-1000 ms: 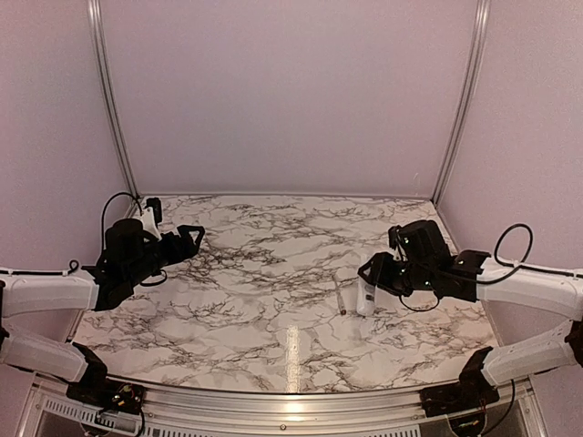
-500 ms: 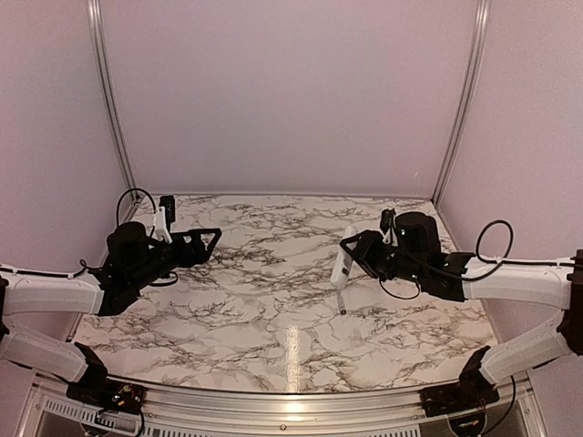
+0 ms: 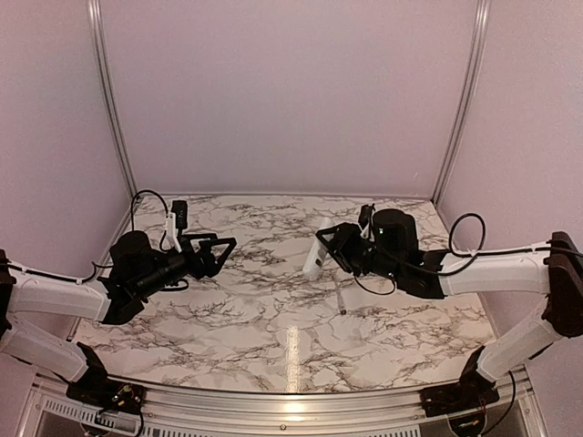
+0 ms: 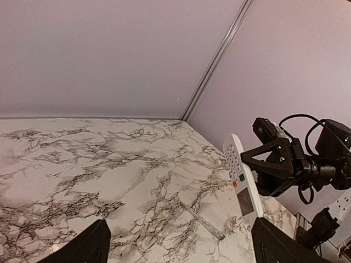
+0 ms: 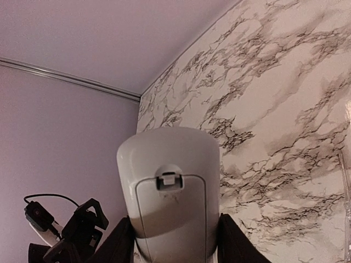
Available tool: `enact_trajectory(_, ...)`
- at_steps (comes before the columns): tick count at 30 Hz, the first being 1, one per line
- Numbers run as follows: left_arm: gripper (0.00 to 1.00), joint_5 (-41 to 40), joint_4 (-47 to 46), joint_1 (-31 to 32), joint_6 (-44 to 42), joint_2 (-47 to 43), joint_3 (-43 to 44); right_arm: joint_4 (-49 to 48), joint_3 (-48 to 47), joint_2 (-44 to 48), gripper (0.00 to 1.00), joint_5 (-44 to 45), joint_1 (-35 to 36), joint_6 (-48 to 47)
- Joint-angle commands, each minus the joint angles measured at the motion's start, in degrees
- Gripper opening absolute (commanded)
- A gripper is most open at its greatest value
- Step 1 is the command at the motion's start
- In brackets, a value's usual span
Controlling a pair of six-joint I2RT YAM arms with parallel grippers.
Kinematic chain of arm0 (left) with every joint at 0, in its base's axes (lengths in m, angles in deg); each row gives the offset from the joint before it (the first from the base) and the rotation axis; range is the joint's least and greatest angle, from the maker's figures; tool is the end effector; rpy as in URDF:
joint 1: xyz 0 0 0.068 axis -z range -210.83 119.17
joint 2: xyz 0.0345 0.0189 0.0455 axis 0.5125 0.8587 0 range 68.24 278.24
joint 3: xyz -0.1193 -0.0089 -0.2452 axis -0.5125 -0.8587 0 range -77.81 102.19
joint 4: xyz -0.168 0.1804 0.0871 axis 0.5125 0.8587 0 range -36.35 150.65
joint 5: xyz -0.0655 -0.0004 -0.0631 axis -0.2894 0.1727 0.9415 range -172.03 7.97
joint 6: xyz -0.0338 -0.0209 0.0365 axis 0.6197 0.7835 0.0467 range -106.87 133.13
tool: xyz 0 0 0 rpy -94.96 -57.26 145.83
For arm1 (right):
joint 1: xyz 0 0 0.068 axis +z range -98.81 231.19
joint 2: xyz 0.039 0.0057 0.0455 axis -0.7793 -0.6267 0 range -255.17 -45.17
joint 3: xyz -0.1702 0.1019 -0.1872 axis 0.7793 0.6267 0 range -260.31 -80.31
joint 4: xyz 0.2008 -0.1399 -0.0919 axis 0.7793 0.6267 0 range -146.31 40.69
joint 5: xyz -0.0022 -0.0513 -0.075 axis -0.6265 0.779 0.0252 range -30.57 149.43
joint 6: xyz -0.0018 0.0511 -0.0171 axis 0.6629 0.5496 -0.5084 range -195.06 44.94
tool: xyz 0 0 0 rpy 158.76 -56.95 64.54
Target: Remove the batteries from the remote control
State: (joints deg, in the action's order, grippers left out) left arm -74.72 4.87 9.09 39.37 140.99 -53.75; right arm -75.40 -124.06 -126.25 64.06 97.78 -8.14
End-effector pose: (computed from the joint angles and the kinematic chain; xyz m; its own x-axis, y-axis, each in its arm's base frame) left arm 0.1948 -0.1689 0.2213 -0.3236 -0.3012 -0.8970 0.6588 0.6087 -0.4421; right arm 0.2180 0.2263 0.2392 -0.7020 0.5922 -0.3956 -0.0654 0.4995 0.8638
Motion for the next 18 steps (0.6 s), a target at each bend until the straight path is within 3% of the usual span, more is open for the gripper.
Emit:
enact_trajectory(1, 0.94, 1.4, -5.4, 2.5, -2.5, 2.1, -0.6, -4.8, -4.7, -2.8, 0.13, 0.7, 1.4, 3.0)
enact_trajectory(18, 0.91, 1.5, -19.5, 9.7, 1.4, 17.8, 3.8, -4.2, -13.5, -12.4, 0.12, -2.0, 4.6, 5.8)
